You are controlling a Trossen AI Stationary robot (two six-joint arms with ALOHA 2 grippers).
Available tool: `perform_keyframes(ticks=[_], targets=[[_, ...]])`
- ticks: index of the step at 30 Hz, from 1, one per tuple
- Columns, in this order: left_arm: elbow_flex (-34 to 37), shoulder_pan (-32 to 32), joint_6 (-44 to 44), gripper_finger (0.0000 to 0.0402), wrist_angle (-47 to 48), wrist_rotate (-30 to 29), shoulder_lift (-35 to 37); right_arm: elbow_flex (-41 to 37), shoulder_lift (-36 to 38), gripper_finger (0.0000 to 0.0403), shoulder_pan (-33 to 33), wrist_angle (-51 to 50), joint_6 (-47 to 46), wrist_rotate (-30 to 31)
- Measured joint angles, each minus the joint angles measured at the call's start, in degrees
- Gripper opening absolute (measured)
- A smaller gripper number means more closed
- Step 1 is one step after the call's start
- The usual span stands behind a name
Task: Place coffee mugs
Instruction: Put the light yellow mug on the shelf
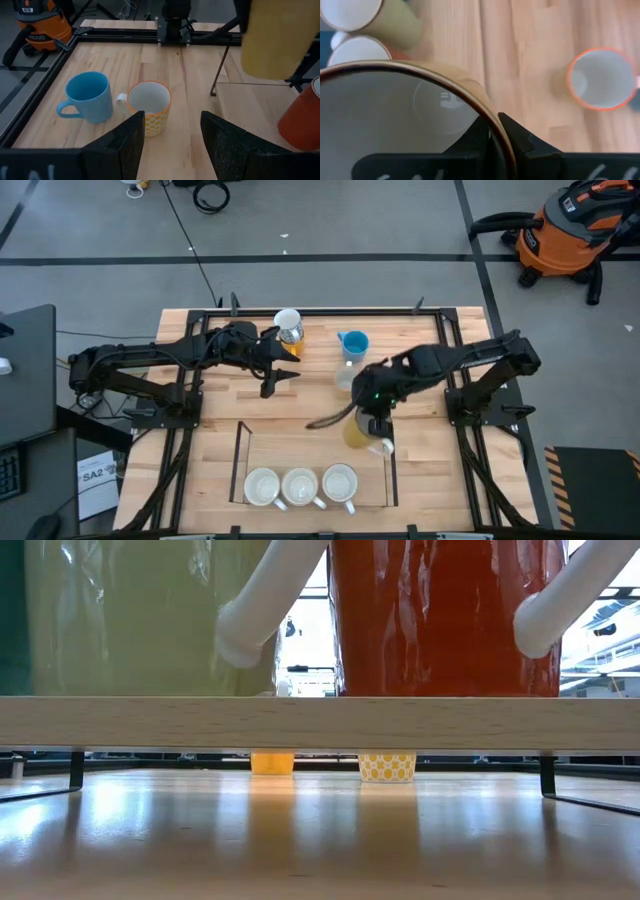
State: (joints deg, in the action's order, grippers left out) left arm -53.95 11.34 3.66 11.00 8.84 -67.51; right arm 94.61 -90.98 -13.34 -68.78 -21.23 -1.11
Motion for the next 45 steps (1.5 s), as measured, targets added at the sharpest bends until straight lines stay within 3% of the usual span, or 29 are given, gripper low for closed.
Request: perform_keyframes(ticks=[8, 20, 34, 45], targets=[[0.0, 0.0, 0.0, 0.0199, 0.0, 0.0, 0.0, 0.0, -5.7, 0.0034, -3.6, -0.5, -3.4, -0.5], [0.0, 0.0, 0.0, 0.0199, 0.0, 0.0, 0.0, 0.0, -11.9, 0.0035, -4.7, -0.2, -5.9, -6.8], [0.0, 0.0, 0.0, 0.0199, 0.4, 0.0, 0.0, 0.0, -13.8, 0.0035, -4.7, 1.6, -6.3, -8.5], [0.0, 0.0, 0.0, 0.0199, 0.4, 0.0, 0.0, 0.0, -13.6, 0.0035, -6.6, -4.3, -11.3, -7.7]])
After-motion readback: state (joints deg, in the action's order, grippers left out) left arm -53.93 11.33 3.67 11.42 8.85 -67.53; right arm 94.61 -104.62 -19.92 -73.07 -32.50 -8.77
